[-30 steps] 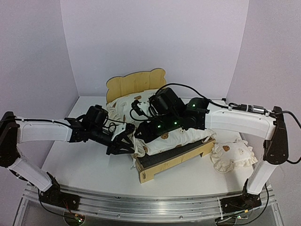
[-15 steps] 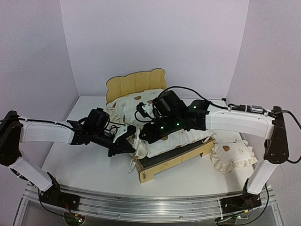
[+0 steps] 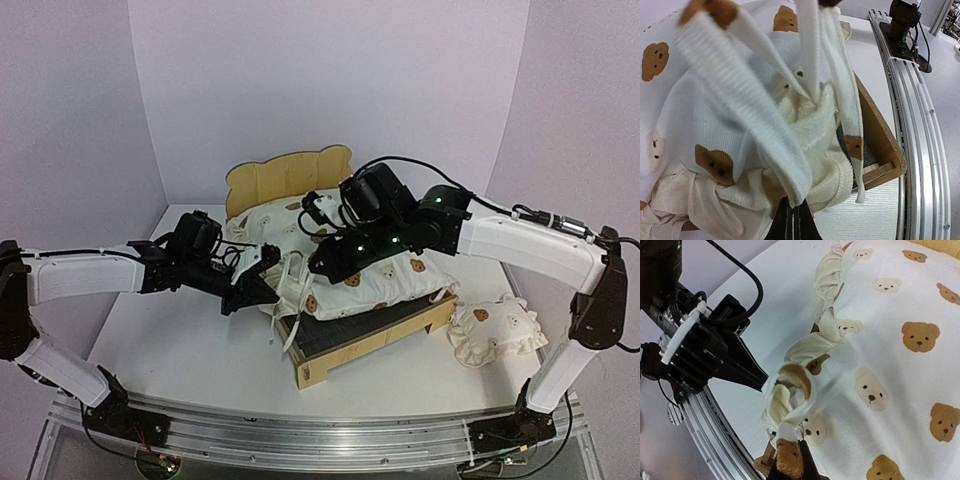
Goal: Set up the pet bed
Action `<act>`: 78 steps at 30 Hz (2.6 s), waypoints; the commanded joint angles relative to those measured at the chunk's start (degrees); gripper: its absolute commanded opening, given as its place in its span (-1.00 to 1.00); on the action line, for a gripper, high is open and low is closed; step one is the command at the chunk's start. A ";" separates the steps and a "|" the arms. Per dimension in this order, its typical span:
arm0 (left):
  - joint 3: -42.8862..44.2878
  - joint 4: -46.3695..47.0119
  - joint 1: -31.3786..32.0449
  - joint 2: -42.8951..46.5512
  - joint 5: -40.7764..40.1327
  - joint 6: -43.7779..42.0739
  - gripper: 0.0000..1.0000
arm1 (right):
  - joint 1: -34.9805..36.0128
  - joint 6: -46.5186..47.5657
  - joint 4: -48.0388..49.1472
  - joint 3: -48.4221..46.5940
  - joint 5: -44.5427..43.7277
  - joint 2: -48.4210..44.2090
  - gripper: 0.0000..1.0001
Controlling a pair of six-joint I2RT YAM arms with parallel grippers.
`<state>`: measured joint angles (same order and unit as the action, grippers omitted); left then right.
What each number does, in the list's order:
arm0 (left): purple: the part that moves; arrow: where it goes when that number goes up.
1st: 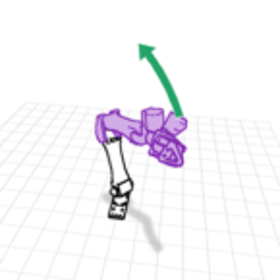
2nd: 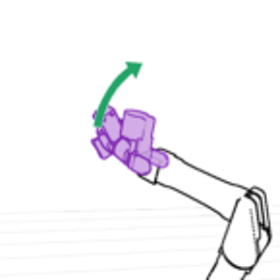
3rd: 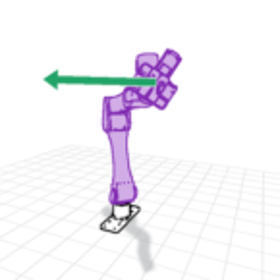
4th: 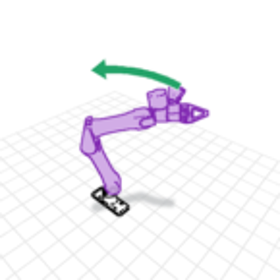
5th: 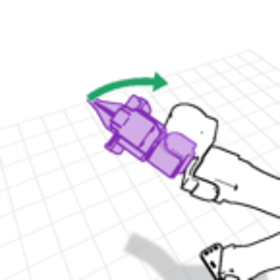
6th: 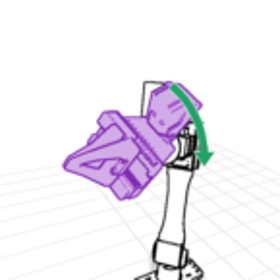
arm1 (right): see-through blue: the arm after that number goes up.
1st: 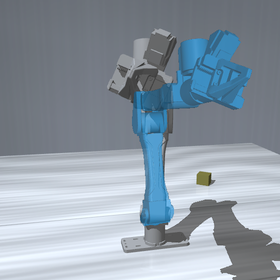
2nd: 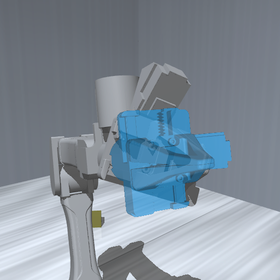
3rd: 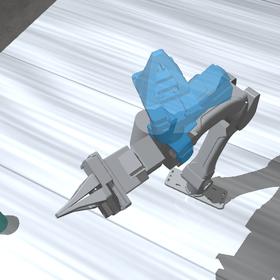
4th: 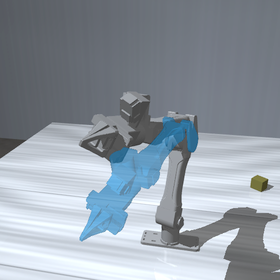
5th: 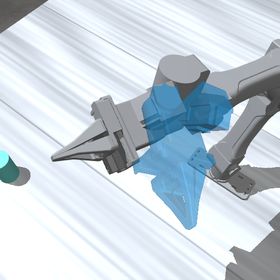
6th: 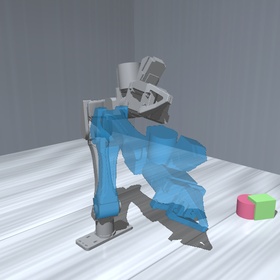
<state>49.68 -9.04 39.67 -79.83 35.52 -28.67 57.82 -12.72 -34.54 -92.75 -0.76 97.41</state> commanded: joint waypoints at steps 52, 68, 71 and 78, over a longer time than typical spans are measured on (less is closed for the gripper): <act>1.31 0.77 -1.00 -0.89 -3.43 -0.20 -1.00 | -0.06 -13.31 9.84 9.77 -5.88 -1.00 -1.00; 0.36 1.58 -0.99 -3.61 -2.40 3.29 -1.00 | 0.28 -12.60 -20.20 -1.85 -9.76 1.18 0.00; 0.45 2.19 -0.99 -3.77 -2.23 4.05 -1.00 | 1.55 -13.10 -20.52 -1.50 -5.60 -0.36 0.02; 0.63 3.20 -0.99 -3.96 -2.14 4.43 -1.00 | 8.66 -9.54 9.29 17.08 2.08 -5.11 -0.13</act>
<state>49.04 -8.47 38.98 -83.48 32.79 -25.37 64.22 -23.58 -40.70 -83.39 -3.95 93.71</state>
